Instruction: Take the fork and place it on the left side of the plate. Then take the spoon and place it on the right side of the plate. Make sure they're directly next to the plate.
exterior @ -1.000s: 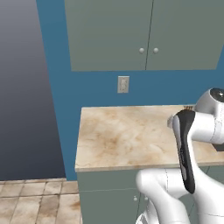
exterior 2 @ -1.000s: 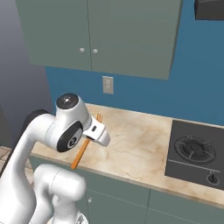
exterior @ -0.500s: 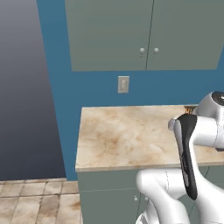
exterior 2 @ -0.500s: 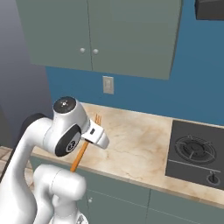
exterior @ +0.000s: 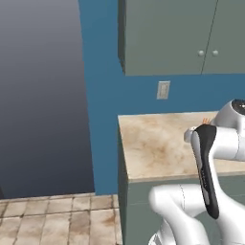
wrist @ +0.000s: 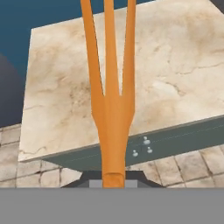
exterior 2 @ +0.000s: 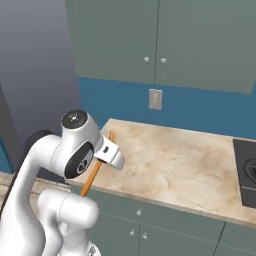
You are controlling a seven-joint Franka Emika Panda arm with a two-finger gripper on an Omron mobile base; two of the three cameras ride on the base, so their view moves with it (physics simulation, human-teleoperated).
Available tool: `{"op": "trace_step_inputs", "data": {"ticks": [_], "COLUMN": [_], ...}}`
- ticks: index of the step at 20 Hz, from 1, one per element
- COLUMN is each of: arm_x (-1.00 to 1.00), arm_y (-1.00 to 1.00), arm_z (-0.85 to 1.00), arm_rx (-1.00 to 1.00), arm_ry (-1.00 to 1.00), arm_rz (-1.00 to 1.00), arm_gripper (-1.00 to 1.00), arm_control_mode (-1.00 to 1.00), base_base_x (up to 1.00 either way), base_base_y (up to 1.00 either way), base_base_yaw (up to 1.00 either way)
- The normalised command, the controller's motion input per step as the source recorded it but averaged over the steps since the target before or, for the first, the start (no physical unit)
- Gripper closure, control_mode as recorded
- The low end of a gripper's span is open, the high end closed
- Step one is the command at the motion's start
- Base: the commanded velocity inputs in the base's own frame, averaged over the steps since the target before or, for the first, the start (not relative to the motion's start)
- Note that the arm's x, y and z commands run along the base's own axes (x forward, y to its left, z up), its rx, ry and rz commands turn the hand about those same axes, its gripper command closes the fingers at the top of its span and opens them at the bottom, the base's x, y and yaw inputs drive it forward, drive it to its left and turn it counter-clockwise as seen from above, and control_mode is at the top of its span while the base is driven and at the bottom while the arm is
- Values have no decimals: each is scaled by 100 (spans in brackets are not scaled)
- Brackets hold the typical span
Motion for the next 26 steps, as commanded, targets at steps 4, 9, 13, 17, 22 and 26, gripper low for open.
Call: {"op": "trace_step_inputs", "data": {"ticks": [4, 9, 13, 17, 22, 26], "arm_x": [0, 0, 0, 0, 0, 0], "arm_y": [0, 0, 0, 0, 0, 0], "arm_z": [0, 0, 0, 0, 0, 0], "arm_rx": [0, 0, 0, 0, 0, 0], "arm_ry": [0, 0, 0, 0, 0, 0], "arm_rz": [0, 0, 0, 0, 0, 0], "arm_gripper": [100, 100, 100, 100, 100, 100], "arm_control_mode": [100, 100, 100, 100, 100, 100], "base_base_x": [-34, -49, -71, -84, -95, -98], "base_base_y": [100, 99, 91, 83, 61, 45], "base_base_yaw": [-18, -15, -8, -4, 0, 0]}}
